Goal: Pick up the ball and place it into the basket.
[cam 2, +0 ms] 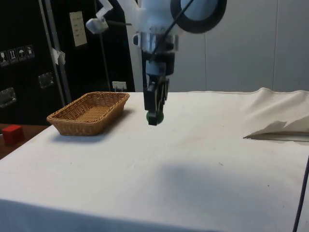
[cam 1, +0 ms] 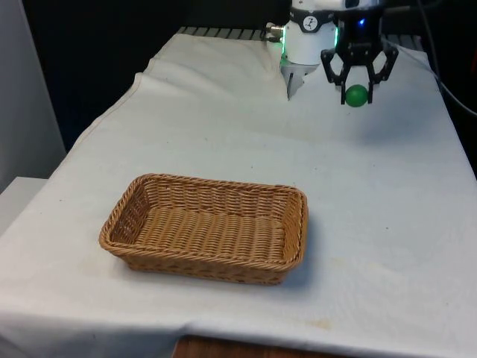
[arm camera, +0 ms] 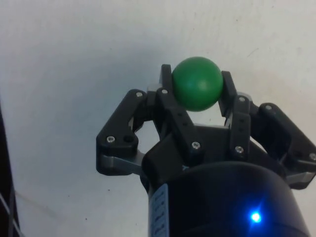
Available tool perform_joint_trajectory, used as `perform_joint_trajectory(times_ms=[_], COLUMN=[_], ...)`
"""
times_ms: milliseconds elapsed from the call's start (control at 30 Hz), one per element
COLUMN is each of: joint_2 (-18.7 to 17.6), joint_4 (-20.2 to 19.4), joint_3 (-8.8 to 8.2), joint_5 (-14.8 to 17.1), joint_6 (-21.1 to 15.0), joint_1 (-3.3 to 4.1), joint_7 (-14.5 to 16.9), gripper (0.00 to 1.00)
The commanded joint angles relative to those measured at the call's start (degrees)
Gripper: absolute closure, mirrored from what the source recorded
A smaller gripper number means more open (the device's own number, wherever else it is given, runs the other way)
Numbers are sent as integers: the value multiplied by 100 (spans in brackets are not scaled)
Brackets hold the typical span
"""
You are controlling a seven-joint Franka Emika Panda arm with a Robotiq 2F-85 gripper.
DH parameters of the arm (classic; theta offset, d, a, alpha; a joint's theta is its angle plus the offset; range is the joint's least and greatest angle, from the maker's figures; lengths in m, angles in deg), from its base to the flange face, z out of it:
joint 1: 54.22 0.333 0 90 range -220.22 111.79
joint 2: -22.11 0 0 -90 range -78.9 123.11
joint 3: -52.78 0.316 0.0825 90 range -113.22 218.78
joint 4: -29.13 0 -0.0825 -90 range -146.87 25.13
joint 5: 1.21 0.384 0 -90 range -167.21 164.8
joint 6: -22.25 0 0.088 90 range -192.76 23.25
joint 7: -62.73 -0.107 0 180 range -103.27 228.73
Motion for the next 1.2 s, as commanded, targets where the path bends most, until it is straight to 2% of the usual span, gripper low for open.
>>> perform_joint_trajectory(times_ms=[0, 233, 267, 300, 500, 533, 567, 633, 767, 800, 867, 1067, 1100, 1167], joint_2=[0, 229, 241, 258, 367, 367, 372, 372, 338, 367, 292, 115, 143, -6], joint_4=[69, 327, 315, 367, 682, 619, 745, 917, 1180, 1117, 1375, 1828, 1765, 2057], joint_3=[-34, -57, -52, -63, -97, -92, -103, -115, -143, -132, -166, -206, -201, -229], joint_5=[-183, -218, -69, -229, -235, -109, -229, -206, -160, -115, -138, -80, -115, -57], joint_6=[103, 533, 504, 596, 968, 871, 1031, 1197, 1427, 1346, 1581, 1856, 1776, 1982], joint_1=[-23, -40, -17, -40, -40, -17, -40, -46, -46, -29, -40, -52, -46, -52], joint_7=[-138, -120, 0, -120, -86, 0, -80, -52, -6, 17, 23, 74, 46, 103], gripper=[100, 100, 100, 100, 100, 100, 100, 100, 100, 100, 100, 100, 100, 100])
